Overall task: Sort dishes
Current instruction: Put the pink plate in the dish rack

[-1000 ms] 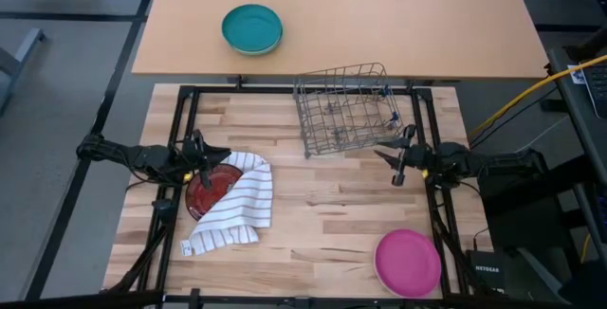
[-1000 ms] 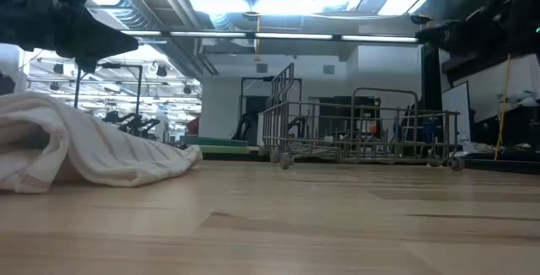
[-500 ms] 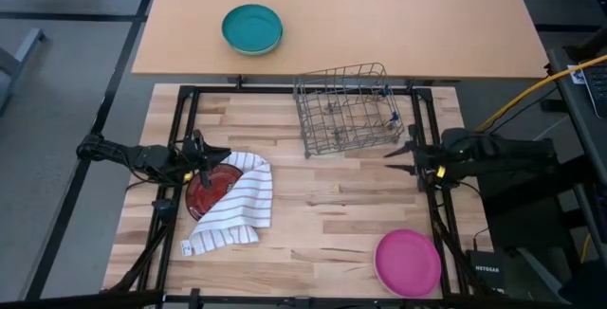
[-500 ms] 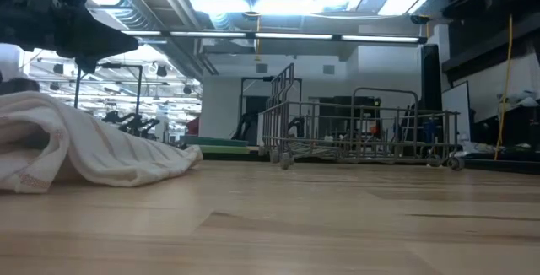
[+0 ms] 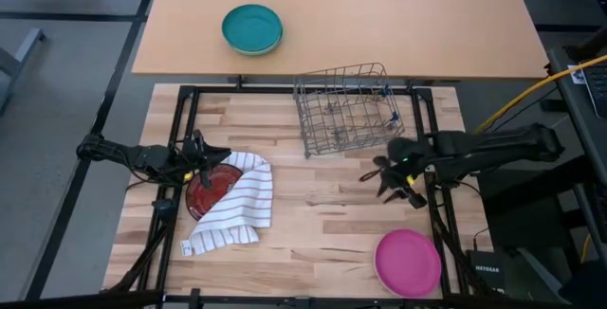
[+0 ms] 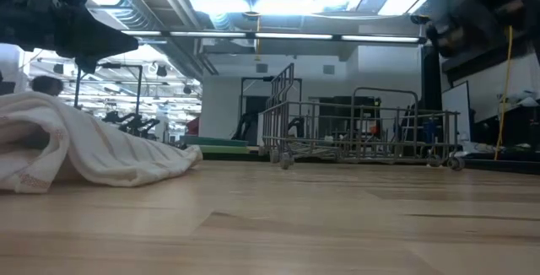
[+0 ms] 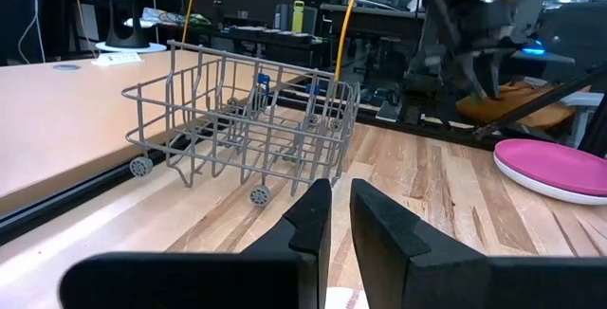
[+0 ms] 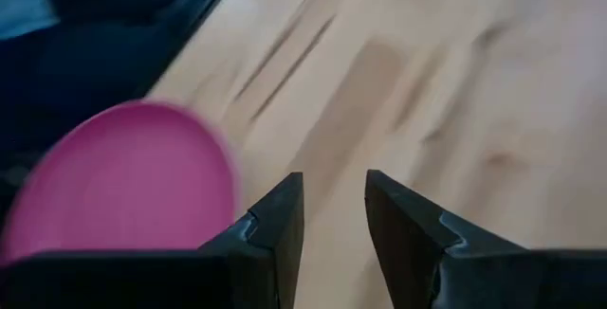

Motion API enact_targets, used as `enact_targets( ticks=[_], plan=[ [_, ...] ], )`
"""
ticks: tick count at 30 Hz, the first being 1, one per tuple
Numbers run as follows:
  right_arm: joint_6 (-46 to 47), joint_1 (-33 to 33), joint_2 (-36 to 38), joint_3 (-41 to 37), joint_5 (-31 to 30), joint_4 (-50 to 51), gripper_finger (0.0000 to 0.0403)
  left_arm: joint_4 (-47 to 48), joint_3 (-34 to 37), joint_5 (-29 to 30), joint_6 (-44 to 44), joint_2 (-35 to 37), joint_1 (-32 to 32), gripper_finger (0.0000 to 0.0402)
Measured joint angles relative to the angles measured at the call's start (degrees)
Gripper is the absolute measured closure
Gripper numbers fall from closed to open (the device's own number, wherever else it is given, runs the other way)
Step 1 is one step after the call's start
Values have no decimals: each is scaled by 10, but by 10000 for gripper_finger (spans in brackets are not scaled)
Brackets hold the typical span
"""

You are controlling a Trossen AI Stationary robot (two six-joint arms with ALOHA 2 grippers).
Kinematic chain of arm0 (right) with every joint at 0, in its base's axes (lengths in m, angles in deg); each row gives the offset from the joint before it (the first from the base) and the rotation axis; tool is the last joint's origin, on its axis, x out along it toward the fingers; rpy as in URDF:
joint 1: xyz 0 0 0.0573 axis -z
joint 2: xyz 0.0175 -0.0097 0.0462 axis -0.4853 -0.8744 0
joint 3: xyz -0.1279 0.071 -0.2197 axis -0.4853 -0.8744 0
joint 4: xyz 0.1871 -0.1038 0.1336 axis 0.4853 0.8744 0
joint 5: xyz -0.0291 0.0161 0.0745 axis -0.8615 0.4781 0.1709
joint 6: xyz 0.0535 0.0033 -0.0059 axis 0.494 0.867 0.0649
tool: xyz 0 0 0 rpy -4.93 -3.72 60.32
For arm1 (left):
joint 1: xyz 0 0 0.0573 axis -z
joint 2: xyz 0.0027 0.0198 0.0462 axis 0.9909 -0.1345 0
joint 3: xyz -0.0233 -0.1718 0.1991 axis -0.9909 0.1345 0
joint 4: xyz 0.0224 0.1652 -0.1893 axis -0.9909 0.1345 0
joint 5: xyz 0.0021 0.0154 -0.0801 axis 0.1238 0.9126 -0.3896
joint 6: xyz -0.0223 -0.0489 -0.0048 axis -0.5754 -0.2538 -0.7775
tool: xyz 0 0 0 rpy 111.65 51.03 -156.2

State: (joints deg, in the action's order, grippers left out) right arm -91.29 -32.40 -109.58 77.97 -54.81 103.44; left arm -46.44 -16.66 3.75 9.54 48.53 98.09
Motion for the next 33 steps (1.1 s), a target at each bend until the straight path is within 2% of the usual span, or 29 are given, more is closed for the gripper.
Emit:
enact_targets(
  ticks=[3, 7, 14, 22, 26, 33],
  plan=[
    [0, 0, -47, 0, 29, 18, 283, 0, 0, 0, -11, 0, 0, 366],
    [-2, 0, -98, 0, 37, 53, 283, 0, 0, 0, -32, 0, 0, 366],
    [-3, -8, -146, -1, 46, 99, 283, 0, 0, 0, -48, 0, 0, 366],
    [-4, -107, -174, -1, 23, 87, 283, 0, 0, 0, -45, 0, 0, 366],
    [33, -156, -186, -2, -14, 58, 283, 3, -1, 0, -45, 0, 0, 366],
    [85, -216, -219, -2, -28, -5, 283, 4, -1, 0, -45, 0, 0, 366]
  ],
)
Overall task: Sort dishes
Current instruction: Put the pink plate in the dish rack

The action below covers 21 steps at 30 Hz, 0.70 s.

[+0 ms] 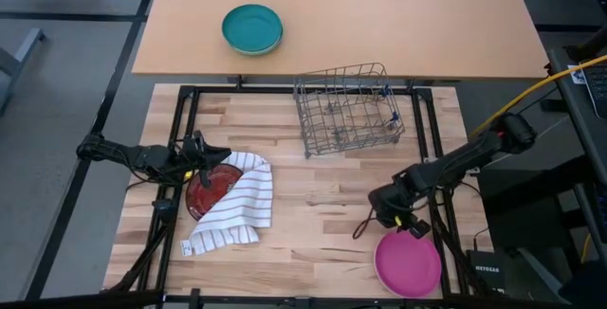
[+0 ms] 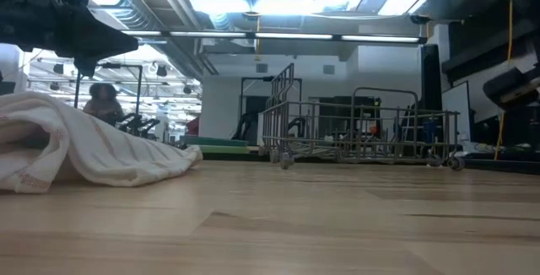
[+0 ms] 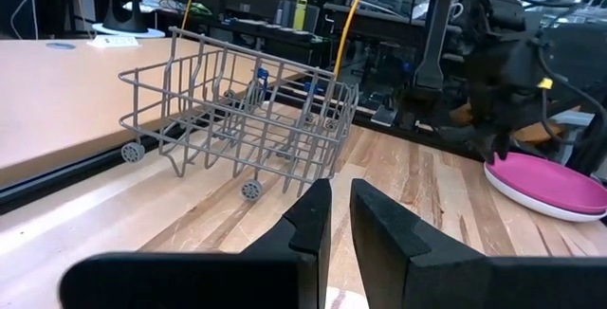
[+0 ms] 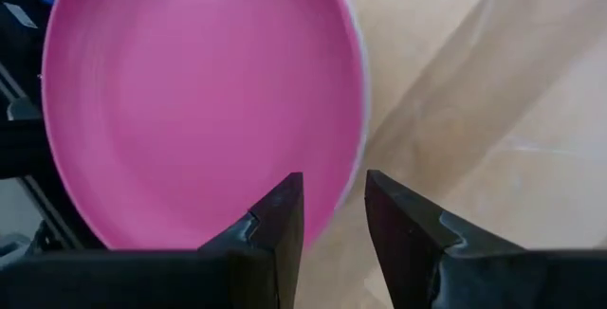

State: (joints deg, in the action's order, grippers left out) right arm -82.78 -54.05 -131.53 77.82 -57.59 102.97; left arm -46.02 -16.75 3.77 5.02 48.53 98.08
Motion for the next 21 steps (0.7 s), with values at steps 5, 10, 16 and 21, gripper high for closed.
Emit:
enact_targets(
  ticks=[5, 10, 16, 21],
  plan=[
    [20, -29, -28, 0, -26, -9, 283, 0, 0, 0, 0, 0, 0, 366],
    [30, -40, -58, 0, -51, -9, 283, 0, 0, 0, 0, 0, 0, 366],
    [30, -39, -72, 0, -51, -9, 283, 0, 0, 0, -5, 0, 0, 366],
    [30, -39, -72, 0, -51, -5, 291, 0, 0, 0, -4, 0, 0, 366]
  ],
)
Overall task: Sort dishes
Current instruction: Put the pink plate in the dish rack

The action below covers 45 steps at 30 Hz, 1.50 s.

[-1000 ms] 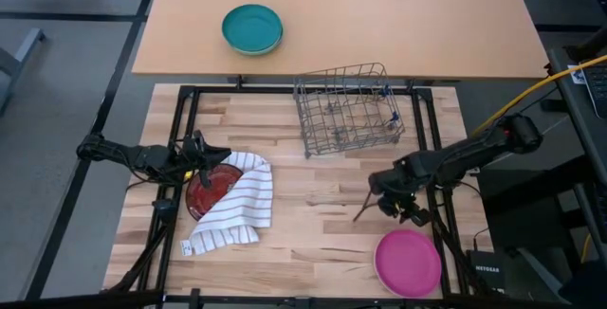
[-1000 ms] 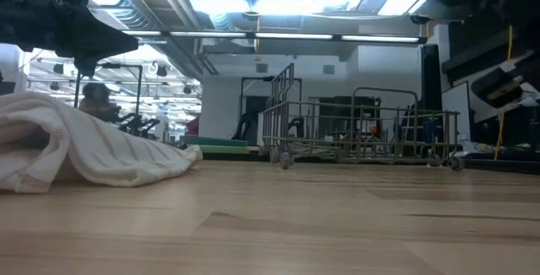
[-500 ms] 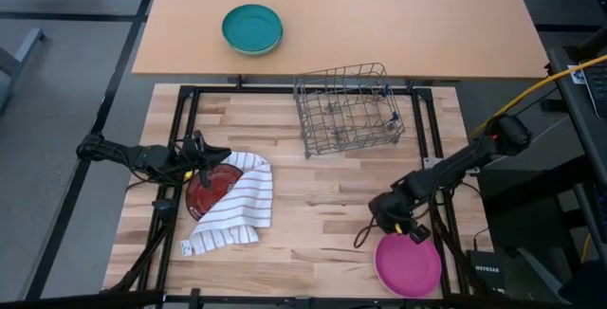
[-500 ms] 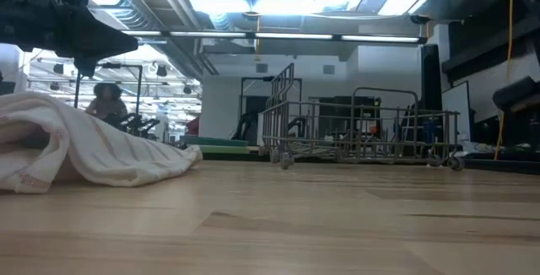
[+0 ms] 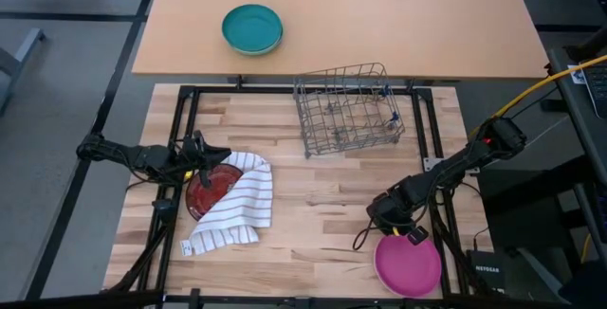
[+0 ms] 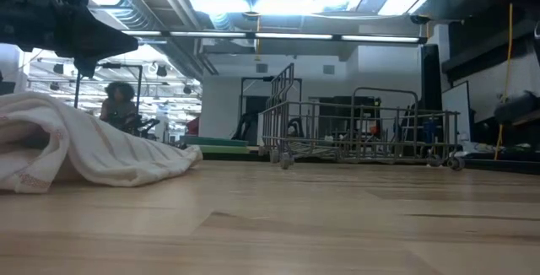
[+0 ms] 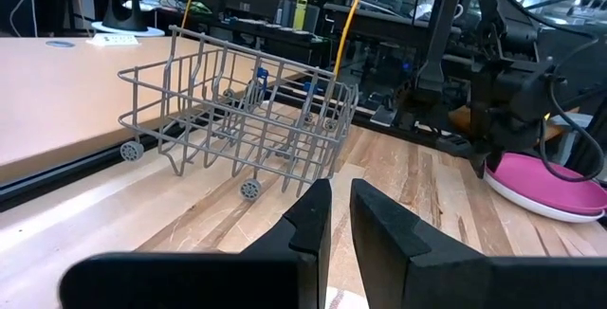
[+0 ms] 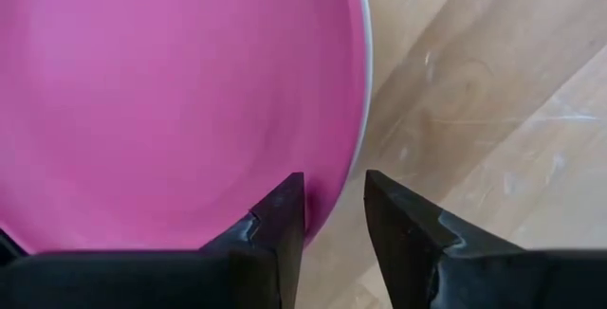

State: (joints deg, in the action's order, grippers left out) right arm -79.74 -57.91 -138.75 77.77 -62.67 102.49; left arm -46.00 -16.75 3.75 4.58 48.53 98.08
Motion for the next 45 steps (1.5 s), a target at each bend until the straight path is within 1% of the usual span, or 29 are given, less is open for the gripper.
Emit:
enact_targets(
  ticks=[3, 9, 11, 17, 23, 29, 35, 41, 45],
  plan=[
    [4, 0, 0, 0, 0, 0, 316, 0, 0, 0, 0, 0, 0, 366],
    [19, 1, 0, 0, -6, -3, 384, 0, 0, 0, 0, 0, 0, 366],
    [17, 1, 1, 1, -11, -4, 393, 0, 0, 0, 0, 0, 0, 366],
    [14, 12, 1, 1, -29, -2, 380, 0, 0, 0, 1, 0, 0, 366],
    [10, 43, 1, 5, -40, -3, 393, 0, 0, 0, 4, 0, 0, 366],
    [-31, 79, 0, 45, -106, -2, 386, 0, 0, 0, 4, 0, 0, 366],
    [-73, 122, 0, 80, -176, -2, 391, 0, 0, 0, 5, 0, 0, 366],
    [-107, 166, 0, 101, -215, 0, 390, 0, 0, 0, 5, 0, 0, 366],
    [-144, 182, 0, 125, -237, 4, 393, 0, 0, 0, 5, 0, 0, 366]
  ],
)
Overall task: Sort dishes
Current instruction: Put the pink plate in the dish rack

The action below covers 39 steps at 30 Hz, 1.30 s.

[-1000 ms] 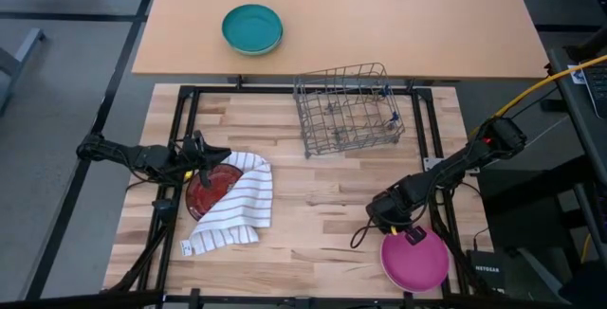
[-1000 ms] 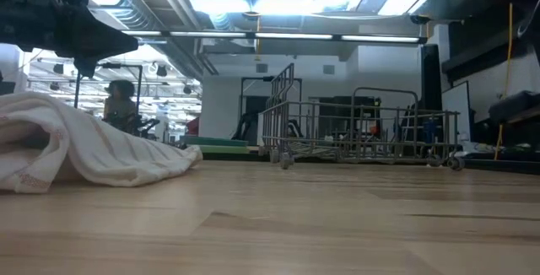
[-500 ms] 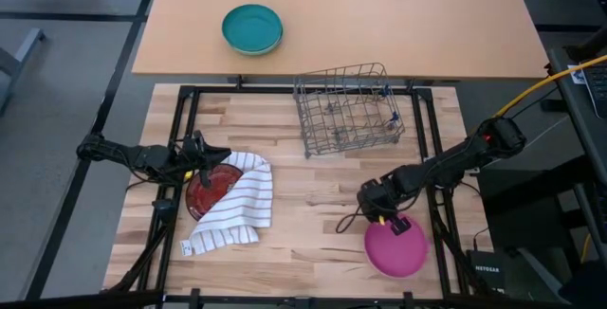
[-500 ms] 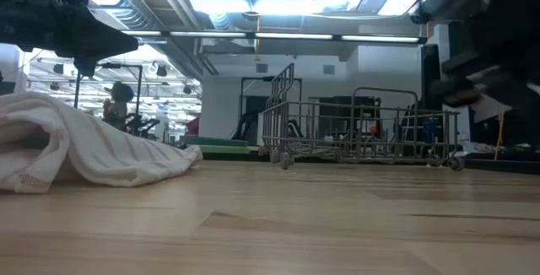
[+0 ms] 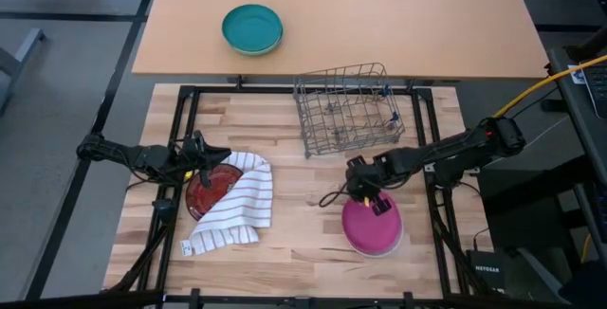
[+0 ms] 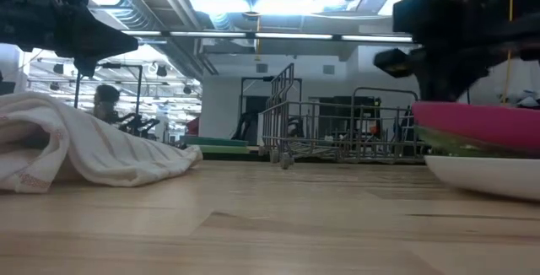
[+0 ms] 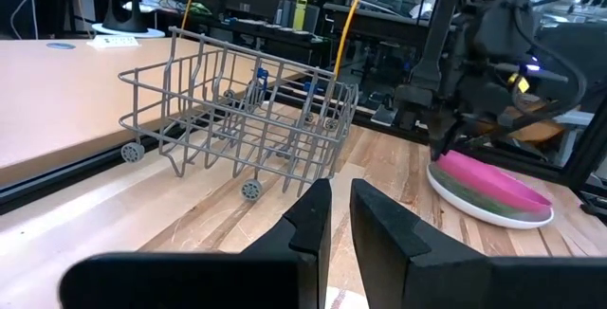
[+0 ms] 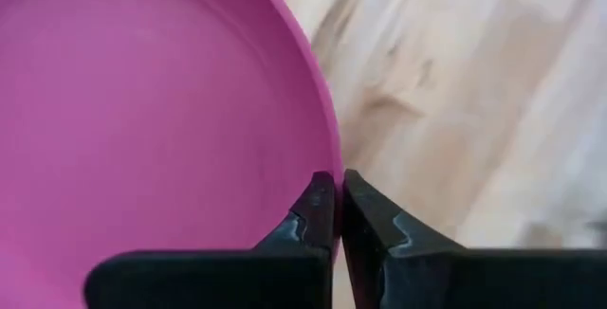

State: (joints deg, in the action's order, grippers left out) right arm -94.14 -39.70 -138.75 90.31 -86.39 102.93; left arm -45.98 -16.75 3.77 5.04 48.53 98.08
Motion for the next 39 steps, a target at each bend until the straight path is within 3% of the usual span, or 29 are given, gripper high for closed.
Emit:
enact_targets(
  ticks=[14, 25, 39],
  plan=[
    [-120, 2, 0, 175, -177, 149, 392, 0, 0, 0, 0, 0, 0, 366],
    [-137, 2, 0, 218, -196, 219, 391, 0, 0, 0, -3, 0, 0, 366],
    [-311, 2, 0, 233, -440, 229, 395, 0, 0, 0, -4, 0, 0, 366]
  ],
)
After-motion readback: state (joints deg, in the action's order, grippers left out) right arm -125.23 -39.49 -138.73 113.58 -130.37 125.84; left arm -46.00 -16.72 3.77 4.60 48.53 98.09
